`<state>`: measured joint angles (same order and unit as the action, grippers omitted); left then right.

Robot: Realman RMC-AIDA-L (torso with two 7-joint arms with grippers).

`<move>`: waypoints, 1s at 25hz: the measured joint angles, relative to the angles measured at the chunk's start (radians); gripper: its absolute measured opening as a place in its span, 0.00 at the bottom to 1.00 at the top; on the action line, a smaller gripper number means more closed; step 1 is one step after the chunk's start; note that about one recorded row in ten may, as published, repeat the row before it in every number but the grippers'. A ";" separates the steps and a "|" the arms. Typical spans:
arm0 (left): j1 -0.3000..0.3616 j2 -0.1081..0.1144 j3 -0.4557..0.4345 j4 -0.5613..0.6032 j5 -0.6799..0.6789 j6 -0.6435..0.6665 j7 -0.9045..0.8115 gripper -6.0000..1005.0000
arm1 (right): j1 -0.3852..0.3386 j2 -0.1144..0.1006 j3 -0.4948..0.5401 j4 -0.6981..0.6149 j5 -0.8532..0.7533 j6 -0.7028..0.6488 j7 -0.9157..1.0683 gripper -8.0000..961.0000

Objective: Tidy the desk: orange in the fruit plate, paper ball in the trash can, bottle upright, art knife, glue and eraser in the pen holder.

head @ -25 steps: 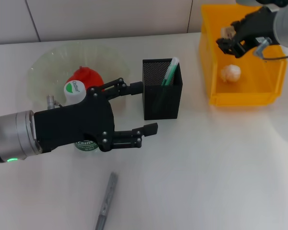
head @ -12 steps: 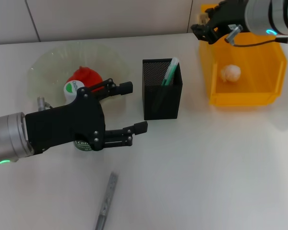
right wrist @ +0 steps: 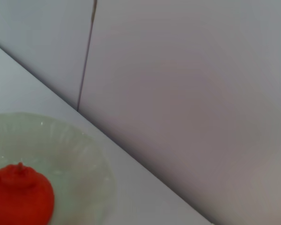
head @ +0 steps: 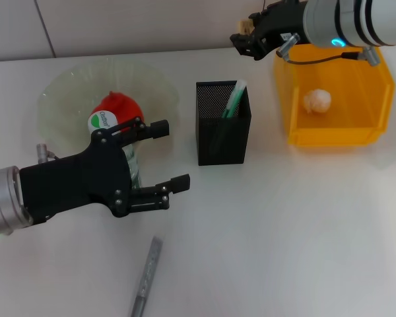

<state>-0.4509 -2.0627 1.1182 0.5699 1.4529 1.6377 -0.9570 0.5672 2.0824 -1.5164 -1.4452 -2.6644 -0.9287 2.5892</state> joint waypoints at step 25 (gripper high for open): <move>0.056 -0.002 0.000 0.038 -0.002 0.038 0.000 0.86 | -0.092 0.004 -0.104 -0.035 0.090 -0.007 0.015 0.49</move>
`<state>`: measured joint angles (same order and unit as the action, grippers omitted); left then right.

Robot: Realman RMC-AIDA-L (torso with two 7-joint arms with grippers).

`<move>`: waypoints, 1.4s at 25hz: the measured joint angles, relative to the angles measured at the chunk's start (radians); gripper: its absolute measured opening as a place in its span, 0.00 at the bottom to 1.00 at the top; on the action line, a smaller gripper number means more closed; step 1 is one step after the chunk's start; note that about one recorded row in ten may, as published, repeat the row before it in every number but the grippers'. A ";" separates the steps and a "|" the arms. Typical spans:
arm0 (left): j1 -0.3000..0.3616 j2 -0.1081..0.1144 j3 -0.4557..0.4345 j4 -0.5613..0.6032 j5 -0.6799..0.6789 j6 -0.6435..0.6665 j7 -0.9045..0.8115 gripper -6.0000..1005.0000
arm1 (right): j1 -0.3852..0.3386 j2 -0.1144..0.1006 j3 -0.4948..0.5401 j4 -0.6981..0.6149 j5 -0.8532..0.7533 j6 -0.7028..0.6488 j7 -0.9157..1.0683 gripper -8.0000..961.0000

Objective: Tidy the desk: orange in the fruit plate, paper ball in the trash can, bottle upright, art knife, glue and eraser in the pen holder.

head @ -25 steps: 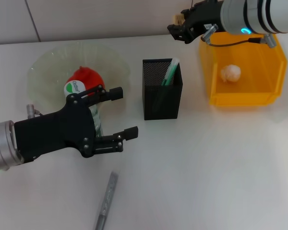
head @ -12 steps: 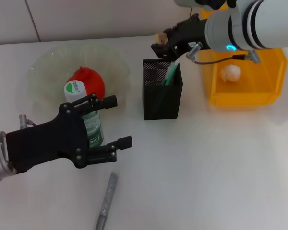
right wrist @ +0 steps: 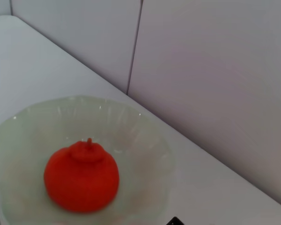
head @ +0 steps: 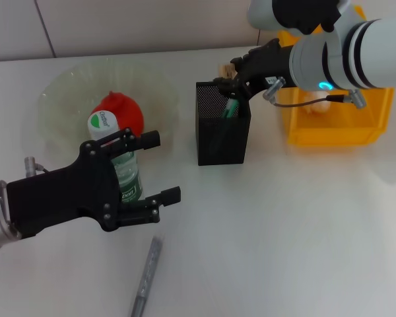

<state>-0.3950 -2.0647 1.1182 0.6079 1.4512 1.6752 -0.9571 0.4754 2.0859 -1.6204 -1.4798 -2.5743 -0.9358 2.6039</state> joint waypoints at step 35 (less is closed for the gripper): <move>-0.007 0.000 0.007 -0.001 0.000 0.000 -0.002 0.86 | -0.217 -0.005 0.041 -0.140 0.353 0.100 -0.288 0.64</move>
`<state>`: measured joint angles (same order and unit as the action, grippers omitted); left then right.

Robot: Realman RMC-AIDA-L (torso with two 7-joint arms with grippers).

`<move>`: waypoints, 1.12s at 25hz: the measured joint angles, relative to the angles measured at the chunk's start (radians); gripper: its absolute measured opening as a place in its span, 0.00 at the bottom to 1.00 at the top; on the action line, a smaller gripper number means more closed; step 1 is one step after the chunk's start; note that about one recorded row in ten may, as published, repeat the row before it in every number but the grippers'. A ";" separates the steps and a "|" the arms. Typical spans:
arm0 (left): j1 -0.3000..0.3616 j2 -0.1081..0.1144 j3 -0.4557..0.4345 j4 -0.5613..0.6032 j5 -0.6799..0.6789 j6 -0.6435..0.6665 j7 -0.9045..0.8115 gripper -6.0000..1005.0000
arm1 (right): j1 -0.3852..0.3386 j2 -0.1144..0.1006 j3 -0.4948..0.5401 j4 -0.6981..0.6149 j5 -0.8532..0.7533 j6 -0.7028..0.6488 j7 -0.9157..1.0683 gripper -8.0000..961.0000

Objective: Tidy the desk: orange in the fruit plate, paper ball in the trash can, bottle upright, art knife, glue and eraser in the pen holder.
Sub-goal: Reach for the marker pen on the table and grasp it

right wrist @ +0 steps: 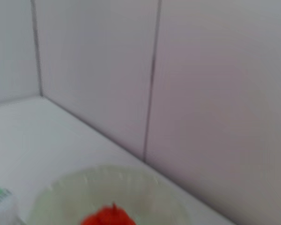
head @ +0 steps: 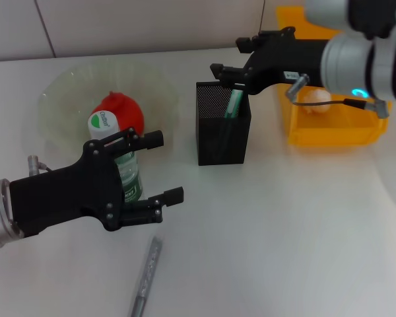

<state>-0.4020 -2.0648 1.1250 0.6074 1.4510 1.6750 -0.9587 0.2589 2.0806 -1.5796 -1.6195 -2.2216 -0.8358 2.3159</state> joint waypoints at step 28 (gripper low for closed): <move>-0.006 -0.003 0.002 -0.009 -0.003 -0.006 -0.026 0.86 | -0.190 -0.001 0.668 0.412 0.776 -0.833 -0.923 0.66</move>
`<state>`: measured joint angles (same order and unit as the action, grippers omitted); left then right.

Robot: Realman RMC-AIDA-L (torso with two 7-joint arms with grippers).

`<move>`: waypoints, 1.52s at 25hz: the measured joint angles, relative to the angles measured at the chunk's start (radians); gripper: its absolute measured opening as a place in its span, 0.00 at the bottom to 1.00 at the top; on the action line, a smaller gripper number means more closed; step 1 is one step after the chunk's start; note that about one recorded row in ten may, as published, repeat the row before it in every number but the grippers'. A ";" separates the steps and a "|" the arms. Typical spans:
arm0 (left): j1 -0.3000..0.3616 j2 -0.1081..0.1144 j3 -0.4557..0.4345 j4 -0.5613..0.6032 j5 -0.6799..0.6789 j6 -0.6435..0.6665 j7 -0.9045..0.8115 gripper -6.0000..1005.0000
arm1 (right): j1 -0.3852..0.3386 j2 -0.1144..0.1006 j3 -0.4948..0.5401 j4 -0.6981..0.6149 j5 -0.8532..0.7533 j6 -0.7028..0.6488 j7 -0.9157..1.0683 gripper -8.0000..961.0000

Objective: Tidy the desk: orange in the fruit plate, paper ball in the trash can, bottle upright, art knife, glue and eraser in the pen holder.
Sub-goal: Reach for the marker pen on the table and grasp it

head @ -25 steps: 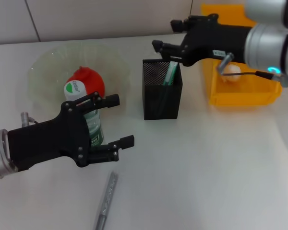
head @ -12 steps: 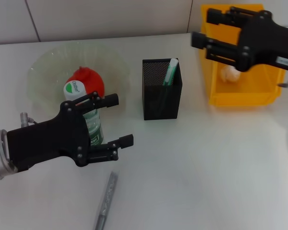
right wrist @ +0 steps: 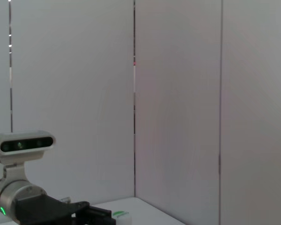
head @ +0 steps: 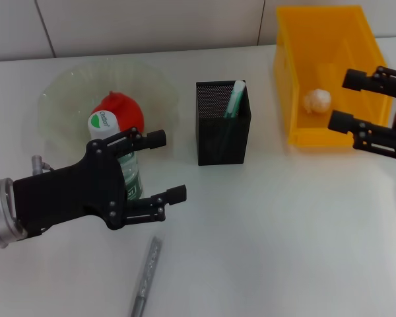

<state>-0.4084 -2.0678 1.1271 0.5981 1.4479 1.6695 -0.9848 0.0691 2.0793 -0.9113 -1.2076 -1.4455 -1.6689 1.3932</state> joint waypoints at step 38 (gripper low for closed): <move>0.259 -0.001 0.016 0.441 0.253 -0.121 -0.436 0.86 | 0.096 0.000 0.107 0.283 -0.025 -0.003 -0.136 0.82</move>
<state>-0.1496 -2.0689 1.1429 1.0386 1.7005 1.5481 -1.4203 0.1655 2.0797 -0.8041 -0.9250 -1.4704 -1.6721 1.2570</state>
